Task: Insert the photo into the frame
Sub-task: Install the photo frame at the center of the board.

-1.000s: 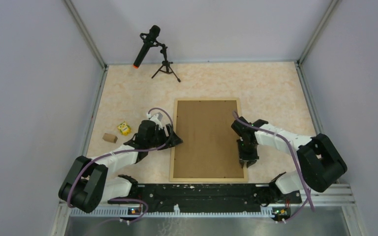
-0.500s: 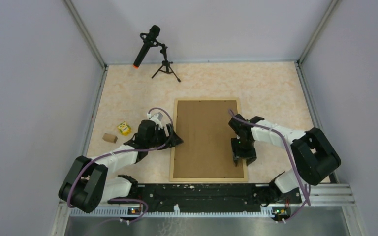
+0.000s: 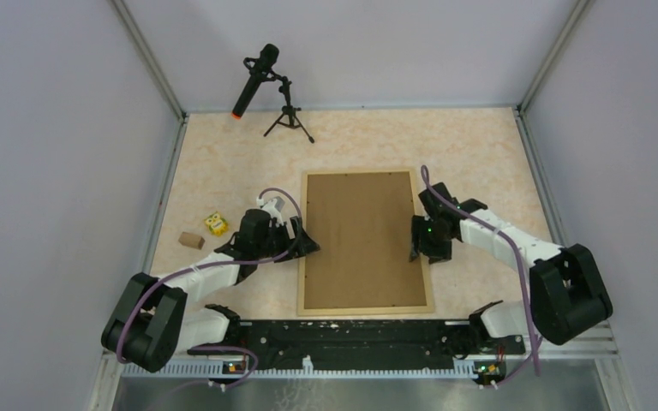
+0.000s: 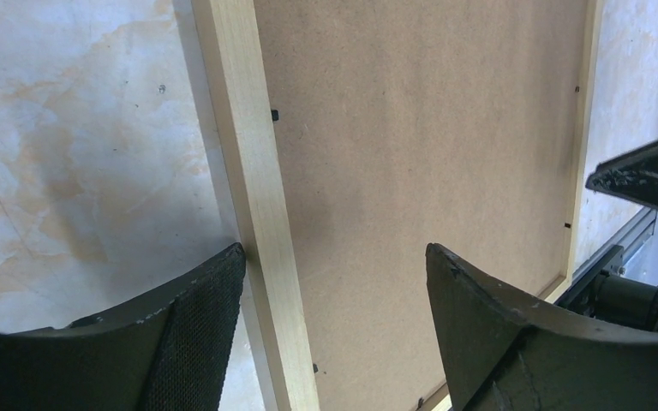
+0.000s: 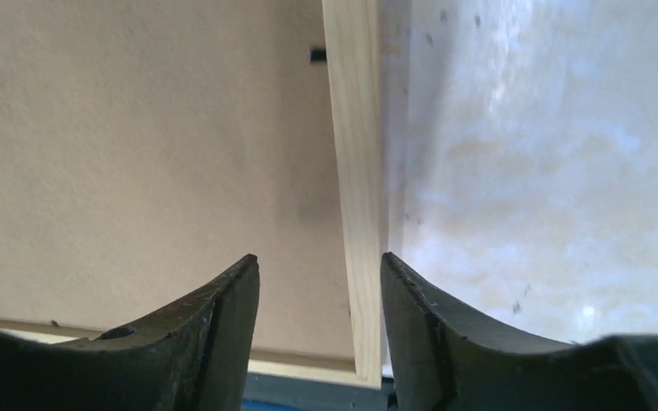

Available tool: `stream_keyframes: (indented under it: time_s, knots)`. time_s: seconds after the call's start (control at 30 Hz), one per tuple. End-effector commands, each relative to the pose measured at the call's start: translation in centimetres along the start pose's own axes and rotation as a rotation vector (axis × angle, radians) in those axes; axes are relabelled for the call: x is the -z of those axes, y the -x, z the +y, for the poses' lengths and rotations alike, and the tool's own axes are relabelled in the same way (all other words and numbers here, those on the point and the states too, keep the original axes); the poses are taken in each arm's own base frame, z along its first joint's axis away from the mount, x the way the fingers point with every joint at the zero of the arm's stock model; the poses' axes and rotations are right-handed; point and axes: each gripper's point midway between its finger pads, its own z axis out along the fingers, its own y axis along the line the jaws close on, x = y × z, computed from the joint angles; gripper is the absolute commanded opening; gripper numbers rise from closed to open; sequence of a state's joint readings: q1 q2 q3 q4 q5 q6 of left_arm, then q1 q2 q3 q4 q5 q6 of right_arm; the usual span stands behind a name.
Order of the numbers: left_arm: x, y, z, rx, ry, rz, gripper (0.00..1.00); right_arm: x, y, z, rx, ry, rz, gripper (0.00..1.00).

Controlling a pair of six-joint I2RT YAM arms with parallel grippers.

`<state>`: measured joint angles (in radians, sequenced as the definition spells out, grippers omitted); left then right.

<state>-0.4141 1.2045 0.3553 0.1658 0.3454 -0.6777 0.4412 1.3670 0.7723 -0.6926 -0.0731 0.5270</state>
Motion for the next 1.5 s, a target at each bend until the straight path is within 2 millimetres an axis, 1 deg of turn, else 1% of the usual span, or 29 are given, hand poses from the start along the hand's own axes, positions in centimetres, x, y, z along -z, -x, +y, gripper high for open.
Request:
stream_keyframes:
  time_s: [0.0,0.03,0.1,0.2,0.23,0.4,0.53,0.97,1.17,1.27,1.47]
  knots:
    - [0.1,-1.4,1.0,0.020,0.041,0.047,0.81,2.7,-1.8,-1.0,0.002,-0.144,0.006,0.52]
    - [0.1,-1.3,1.0,0.021,0.042,0.042,0.81,3.2,-2.3,-1.4,0.007,-0.194,0.002,0.52]
    - [0.1,-1.2,1.1,0.021,0.044,0.036,0.81,3.5,-3.5,-1.5,0.014,-0.223,0.015,0.50]
    - [0.1,-1.2,1.0,0.014,0.039,0.030,0.80,3.1,-4.6,-2.3,0.006,-0.249,0.037,0.42]
    - [0.2,-1.2,1.0,0.013,0.038,0.030,0.80,2.9,-4.8,-2.5,0.006,-0.259,0.043,0.38]
    - [0.2,-1.2,1.1,0.005,0.035,0.023,0.80,2.4,-4.8,-2.4,0.011,-0.253,0.046,0.31]
    - [0.1,-1.2,1.0,0.005,0.028,0.023,0.80,1.9,-5.3,-3.0,0.021,-0.283,0.079,0.24]
    - [0.2,-1.2,1.0,0.003,0.024,0.018,0.80,0.3,-5.8,-2.9,0.023,-0.268,0.101,0.23]
    - [0.2,-1.2,1.0,0.003,0.024,0.017,0.80,-0.3,-6.6,-2.9,0.020,-0.257,0.126,0.23]
    - [0.2,-1.2,1.0,0.003,0.024,0.017,0.80,-0.6,-7.0,-2.5,0.020,-0.234,0.134,0.23]
    - [0.2,-1.2,1.1,0.003,0.026,0.018,0.80,-1.1,-7.0,-2.5,0.020,-0.241,0.138,0.23]
